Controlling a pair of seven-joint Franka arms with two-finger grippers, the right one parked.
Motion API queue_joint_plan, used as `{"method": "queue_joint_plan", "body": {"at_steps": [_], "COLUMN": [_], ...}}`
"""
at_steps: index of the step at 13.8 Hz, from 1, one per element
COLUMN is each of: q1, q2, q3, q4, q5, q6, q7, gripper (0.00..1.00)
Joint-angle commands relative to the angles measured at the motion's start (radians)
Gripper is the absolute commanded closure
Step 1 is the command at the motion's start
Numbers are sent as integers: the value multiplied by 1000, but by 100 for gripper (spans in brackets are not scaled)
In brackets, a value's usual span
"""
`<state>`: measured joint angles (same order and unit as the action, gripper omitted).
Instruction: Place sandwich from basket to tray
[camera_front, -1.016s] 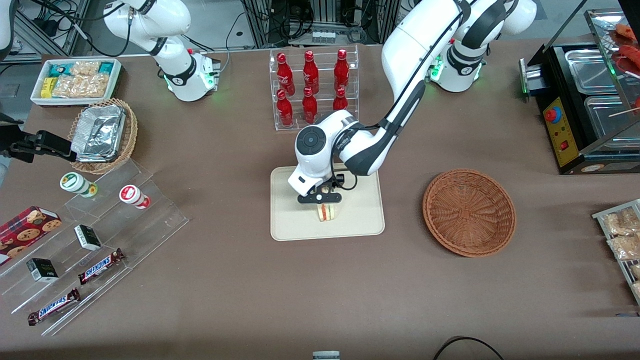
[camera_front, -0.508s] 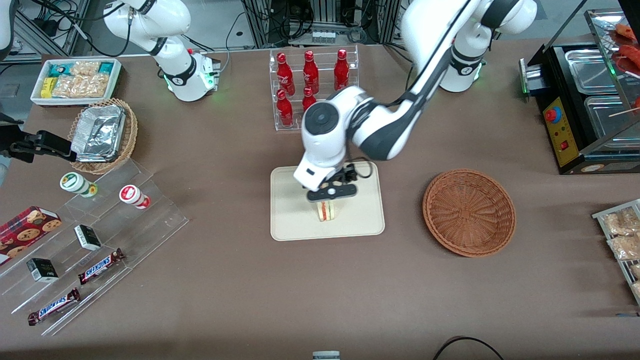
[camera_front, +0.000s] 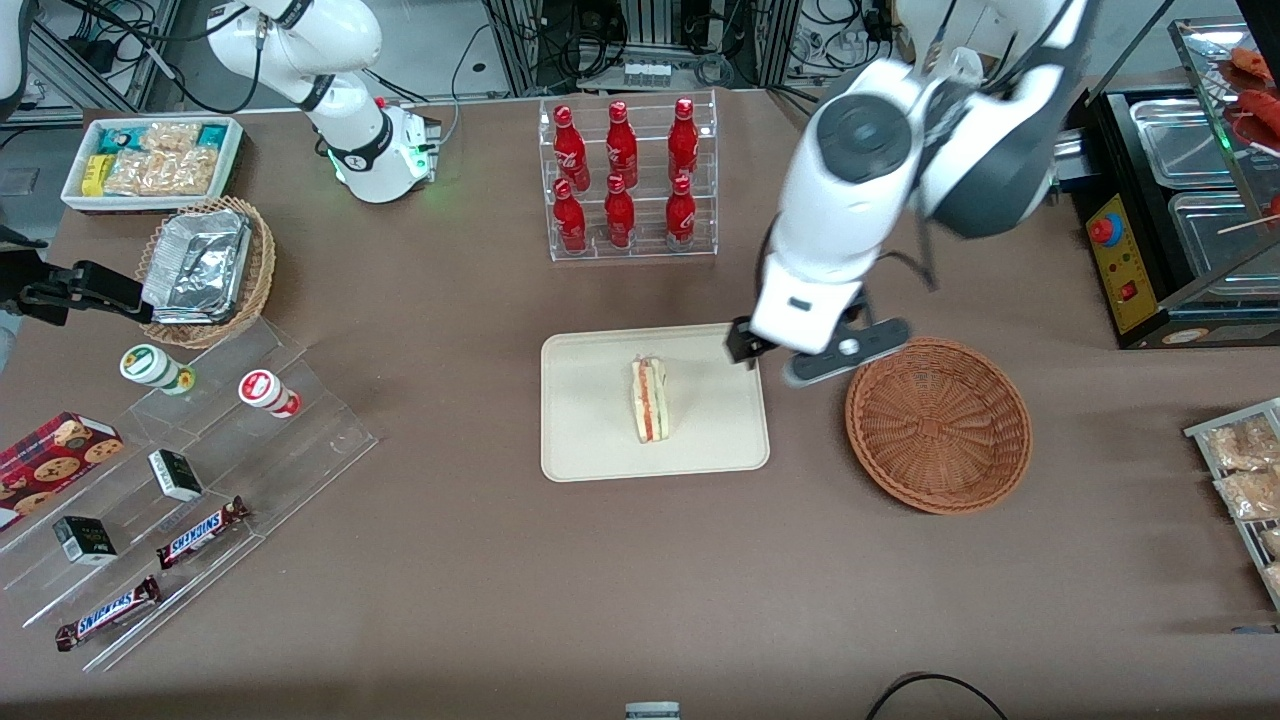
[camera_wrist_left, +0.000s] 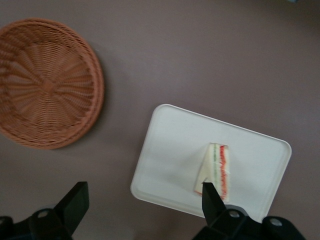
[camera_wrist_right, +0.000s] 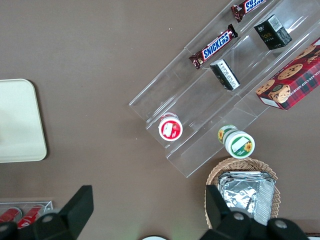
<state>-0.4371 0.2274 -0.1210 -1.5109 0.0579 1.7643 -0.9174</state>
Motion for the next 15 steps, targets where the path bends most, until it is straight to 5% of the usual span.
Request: {"method": "queue_joint_plan", "body": {"at_steps": [1,11,15], "q1": [75,435,468], "q2": [-120,-244,-240], "q3": [-6,-6,7], "q4": [-89,-68,-34], "q5": [-26,-95,-83], "q6": [-61,-282,-298], "q7": [133,688,758], "gripper": [0,0,0]}}
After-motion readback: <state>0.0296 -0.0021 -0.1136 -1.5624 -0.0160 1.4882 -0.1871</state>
